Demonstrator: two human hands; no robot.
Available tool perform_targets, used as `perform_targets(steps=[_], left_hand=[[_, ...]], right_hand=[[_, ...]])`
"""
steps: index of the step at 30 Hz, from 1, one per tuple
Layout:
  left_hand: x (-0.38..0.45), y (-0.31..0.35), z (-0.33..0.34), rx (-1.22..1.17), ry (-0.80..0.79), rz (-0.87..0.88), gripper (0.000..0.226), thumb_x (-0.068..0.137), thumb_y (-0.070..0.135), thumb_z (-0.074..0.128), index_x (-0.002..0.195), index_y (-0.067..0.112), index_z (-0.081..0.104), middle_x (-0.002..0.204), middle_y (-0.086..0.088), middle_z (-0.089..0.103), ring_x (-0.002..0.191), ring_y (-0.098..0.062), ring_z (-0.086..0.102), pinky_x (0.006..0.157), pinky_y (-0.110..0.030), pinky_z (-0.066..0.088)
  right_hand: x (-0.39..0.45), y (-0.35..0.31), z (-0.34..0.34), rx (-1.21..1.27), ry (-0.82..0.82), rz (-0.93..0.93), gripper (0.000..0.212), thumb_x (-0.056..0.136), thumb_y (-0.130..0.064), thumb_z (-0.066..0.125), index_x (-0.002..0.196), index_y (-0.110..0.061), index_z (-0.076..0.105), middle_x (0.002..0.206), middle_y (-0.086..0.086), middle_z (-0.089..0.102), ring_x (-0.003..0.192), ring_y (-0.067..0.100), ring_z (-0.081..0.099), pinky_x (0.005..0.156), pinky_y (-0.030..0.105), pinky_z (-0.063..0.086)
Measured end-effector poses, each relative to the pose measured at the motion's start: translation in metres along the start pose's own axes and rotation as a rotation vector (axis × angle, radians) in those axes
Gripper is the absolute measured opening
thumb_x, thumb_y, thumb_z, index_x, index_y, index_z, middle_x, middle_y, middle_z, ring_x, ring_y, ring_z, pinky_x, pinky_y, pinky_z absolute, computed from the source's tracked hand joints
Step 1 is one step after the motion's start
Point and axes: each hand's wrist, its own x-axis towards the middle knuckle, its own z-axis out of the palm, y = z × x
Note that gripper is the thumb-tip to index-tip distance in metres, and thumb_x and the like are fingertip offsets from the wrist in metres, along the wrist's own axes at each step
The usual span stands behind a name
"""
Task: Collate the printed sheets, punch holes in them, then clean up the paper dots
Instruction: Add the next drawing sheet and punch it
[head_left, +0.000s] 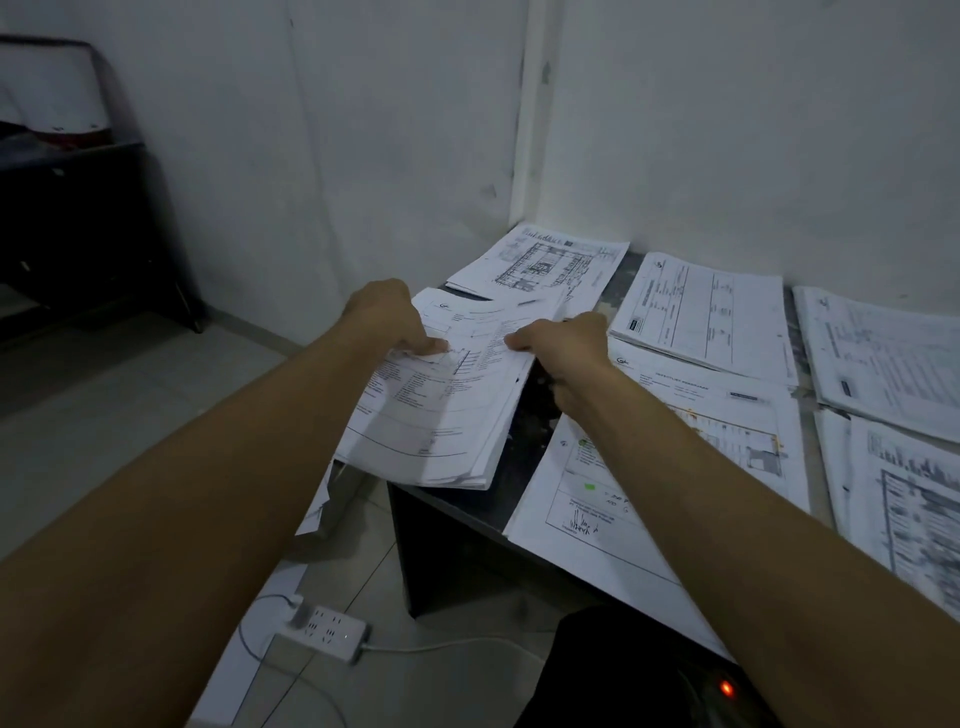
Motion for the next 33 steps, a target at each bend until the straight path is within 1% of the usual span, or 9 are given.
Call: perform_targets(steps=[4, 8, 10, 15, 18, 21, 24, 28, 33], left_hand=[[-0.002, -0.003, 0.003, -0.042, 0.039, -0.001, 0.082, 0.066, 0.065, 0.079, 0.115, 0.006, 0.052, 0.106, -0.009, 0.059, 0.102, -0.028, 0.060, 0.082, -0.037, 0.050], [-0.005, -0.009, 0.008, -0.188, 0.047, -0.041, 0.073, 0.065, 0.062, 0.082, 0.101, 0.009, 0.049, 0.098, -0.006, 0.057, 0.088, -0.023, 0.056, 0.067, -0.032, 0.044], [-0.002, -0.019, 0.012, -0.433, 0.049, -0.077, 0.068, 0.068, 0.057, 0.084, 0.101, 0.004, 0.056, 0.098, -0.006, 0.063, 0.083, -0.022, 0.061, 0.060, -0.027, 0.043], [-0.006, -0.045, -0.002, -1.013, 0.106, -0.116, 0.053, 0.086, 0.061, 0.064, 0.102, 0.010, 0.064, 0.096, -0.002, 0.068, 0.075, -0.017, 0.063, 0.060, -0.025, 0.045], [-0.012, -0.048, -0.026, -1.211, 0.204, -0.035, 0.034, 0.094, 0.049, 0.062, 0.096, 0.015, 0.067, 0.099, -0.001, 0.072, 0.079, -0.018, 0.067, 0.066, -0.027, 0.051], [-0.026, -0.042, -0.054, -1.184, 0.480, 0.110, 0.024, 0.099, 0.042, 0.053, 0.101, 0.022, 0.067, 0.093, 0.009, 0.072, 0.081, -0.009, 0.069, 0.057, -0.022, 0.050], [-0.041, -0.034, -0.079, -1.164, 0.675, 0.242, 0.020, 0.101, 0.041, 0.048, 0.100, 0.025, 0.059, 0.096, 0.011, 0.067, 0.083, -0.005, 0.066, 0.061, -0.020, 0.052], [-0.059, -0.029, -0.073, -1.171, 0.716, 0.347, 0.017, 0.101, 0.043, 0.049, 0.095, 0.028, 0.054, 0.092, 0.011, 0.065, 0.078, 0.003, 0.065, 0.062, -0.013, 0.053], [-0.070, -0.024, -0.039, -1.133, 0.704, 0.298, 0.023, 0.106, 0.035, 0.041, 0.101, 0.017, 0.053, 0.092, 0.009, 0.065, 0.079, 0.001, 0.067, 0.056, -0.010, 0.050]], right_hand=[[-0.003, 0.004, 0.009, 0.041, -0.036, 0.019, 0.035, 0.072, 0.003, 0.079, 0.104, 0.003, 0.064, 0.108, 0.016, 0.068, 0.097, 0.032, 0.068, 0.087, 0.047, 0.058], [-0.004, 0.005, 0.016, -0.048, -0.067, -0.007, 0.028, 0.086, 0.000, 0.070, 0.113, -0.001, 0.063, 0.110, 0.009, 0.066, 0.086, 0.021, 0.063, 0.060, 0.028, 0.055], [-0.006, 0.002, 0.013, -0.060, -0.099, -0.052, 0.031, 0.090, -0.001, 0.067, 0.120, -0.001, 0.062, 0.107, 0.008, 0.065, 0.079, 0.018, 0.062, 0.055, 0.023, 0.053], [-0.010, -0.024, 0.006, -0.042, -0.223, -0.224, 0.033, 0.091, -0.003, 0.066, 0.124, -0.007, 0.063, 0.108, 0.002, 0.069, 0.084, 0.011, 0.066, 0.064, 0.015, 0.056], [-0.015, -0.044, 0.006, -0.070, -0.302, -0.290, 0.034, 0.093, -0.008, 0.065, 0.127, -0.012, 0.062, 0.119, 0.003, 0.069, 0.098, 0.019, 0.069, 0.086, 0.032, 0.058], [-0.021, -0.066, 0.008, -0.077, -0.305, -0.389, 0.033, 0.094, -0.011, 0.064, 0.127, -0.014, 0.062, 0.120, 0.002, 0.069, 0.103, 0.019, 0.068, 0.093, 0.038, 0.056], [-0.023, -0.089, 0.008, -0.001, -0.304, -0.455, 0.032, 0.092, -0.012, 0.067, 0.124, -0.013, 0.063, 0.120, 0.005, 0.070, 0.104, 0.022, 0.069, 0.091, 0.040, 0.057], [-0.024, -0.095, 0.002, 0.013, -0.255, -0.466, 0.031, 0.088, -0.017, 0.073, 0.118, -0.016, 0.066, 0.107, -0.003, 0.073, 0.095, 0.018, 0.071, 0.083, 0.037, 0.059], [-0.029, -0.053, 0.005, -0.083, -0.181, -0.427, 0.025, 0.090, -0.025, 0.071, 0.115, -0.021, 0.067, 0.103, -0.010, 0.069, 0.095, 0.012, 0.066, 0.085, 0.031, 0.054]])
